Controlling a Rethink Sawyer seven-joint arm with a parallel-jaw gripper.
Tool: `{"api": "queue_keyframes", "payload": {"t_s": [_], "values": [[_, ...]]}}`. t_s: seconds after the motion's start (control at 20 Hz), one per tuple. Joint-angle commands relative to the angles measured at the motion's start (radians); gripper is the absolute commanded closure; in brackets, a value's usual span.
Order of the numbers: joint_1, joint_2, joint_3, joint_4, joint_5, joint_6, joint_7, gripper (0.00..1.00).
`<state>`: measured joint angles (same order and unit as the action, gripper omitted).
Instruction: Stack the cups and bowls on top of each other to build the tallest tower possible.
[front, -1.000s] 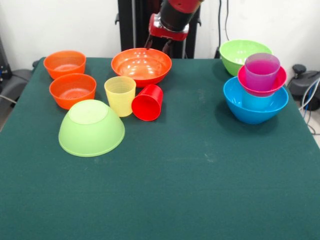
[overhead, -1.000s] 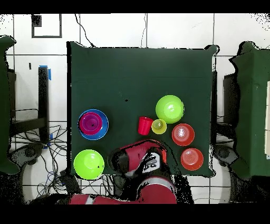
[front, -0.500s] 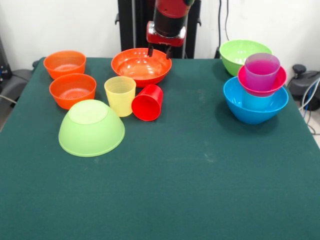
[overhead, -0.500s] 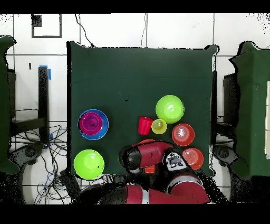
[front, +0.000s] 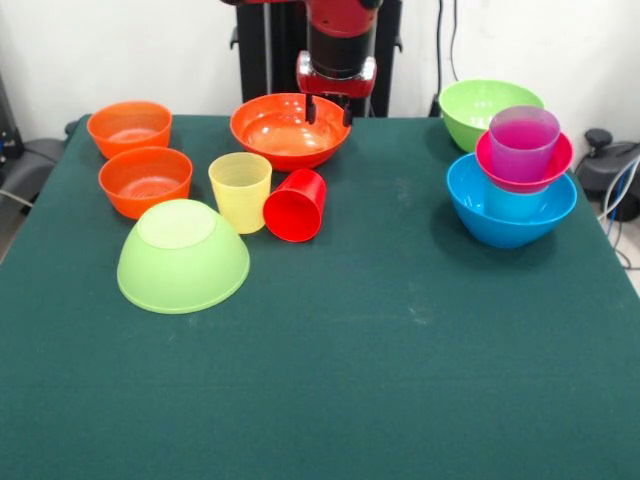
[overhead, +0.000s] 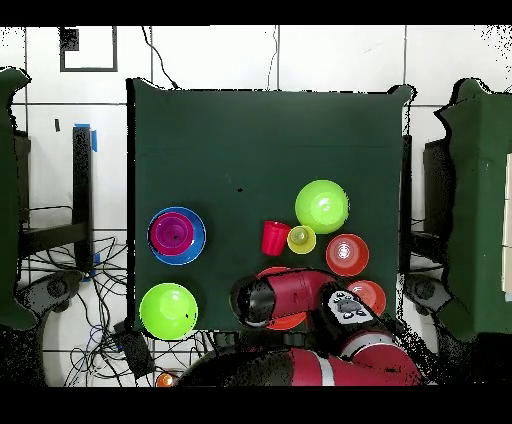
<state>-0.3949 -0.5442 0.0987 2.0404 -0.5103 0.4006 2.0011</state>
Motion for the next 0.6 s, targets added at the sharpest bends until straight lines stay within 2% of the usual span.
{"api": "queue_keyframes", "payload": {"t_s": [0.05, 0.4, 0.6], "values": [[-0.018, 0.035, 0.144, 0.019, -0.007, -0.044, -0.012, 0.00], [-0.025, 0.059, 0.146, 0.002, -0.022, -0.058, -0.002, 0.00], [-0.033, 0.034, 0.157, 0.015, -0.009, -0.028, -0.005, 0.00]]}}
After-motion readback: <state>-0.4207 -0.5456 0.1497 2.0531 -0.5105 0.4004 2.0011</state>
